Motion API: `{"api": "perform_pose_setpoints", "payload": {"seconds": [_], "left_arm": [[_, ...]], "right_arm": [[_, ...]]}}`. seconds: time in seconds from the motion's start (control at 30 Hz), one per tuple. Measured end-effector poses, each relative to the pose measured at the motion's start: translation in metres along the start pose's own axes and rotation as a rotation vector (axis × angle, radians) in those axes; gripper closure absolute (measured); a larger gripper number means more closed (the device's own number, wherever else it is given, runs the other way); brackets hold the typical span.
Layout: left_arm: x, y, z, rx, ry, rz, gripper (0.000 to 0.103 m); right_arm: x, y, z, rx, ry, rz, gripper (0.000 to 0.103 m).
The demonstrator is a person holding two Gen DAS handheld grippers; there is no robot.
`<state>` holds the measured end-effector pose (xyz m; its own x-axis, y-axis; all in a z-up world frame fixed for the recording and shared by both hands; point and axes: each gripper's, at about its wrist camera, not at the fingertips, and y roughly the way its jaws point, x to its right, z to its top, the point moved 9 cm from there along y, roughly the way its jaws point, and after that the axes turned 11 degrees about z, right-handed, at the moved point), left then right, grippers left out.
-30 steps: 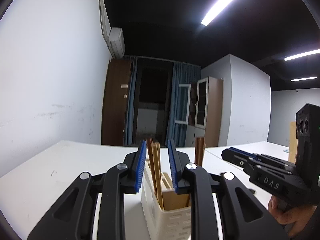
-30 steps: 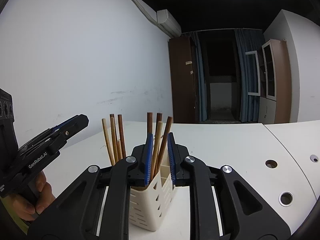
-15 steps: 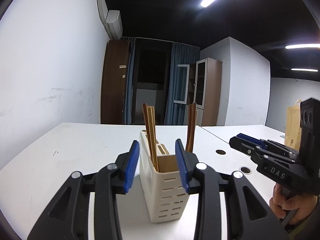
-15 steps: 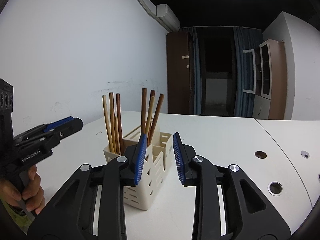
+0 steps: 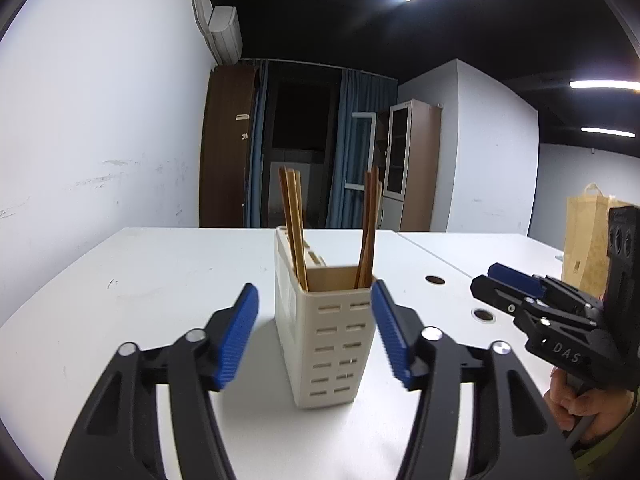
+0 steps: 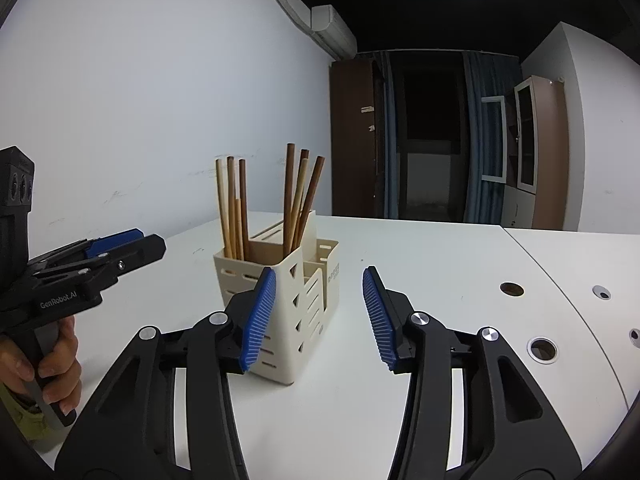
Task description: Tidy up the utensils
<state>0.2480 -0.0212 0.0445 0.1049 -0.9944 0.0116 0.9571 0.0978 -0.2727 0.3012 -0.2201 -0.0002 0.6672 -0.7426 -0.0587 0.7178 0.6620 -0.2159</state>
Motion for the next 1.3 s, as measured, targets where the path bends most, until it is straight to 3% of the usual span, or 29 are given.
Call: {"api": "perform_pose_setpoints", "payload": {"seconds": [0.37,1.13,1.2,1.3], "left_arm": [[-0.007,-0.02,-0.025,-0.016,0.014,0.032,0.029],[-0.009,-0.051,-0.075,-0.08,0.039,0.056,0.01],[-0.013,-0.056,-0.074,-0.053,0.029,0.069,0.006],[-0.016,-0.056,-0.078,-0.076,0.01,0.053,0.006]], "right_arm": [[-0.013,-0.016,-0.04,-0.05,-0.011,0.005,0.044],[-0.031,-0.053,-0.07,-0.034,-0.042,0.027,0.009],[-0.032,-0.054,-0.07,-0.03,-0.032,0.035,0.009],[-0.033,-0.054,-0.074,-0.035,-0.038,0.034,0.009]]}}
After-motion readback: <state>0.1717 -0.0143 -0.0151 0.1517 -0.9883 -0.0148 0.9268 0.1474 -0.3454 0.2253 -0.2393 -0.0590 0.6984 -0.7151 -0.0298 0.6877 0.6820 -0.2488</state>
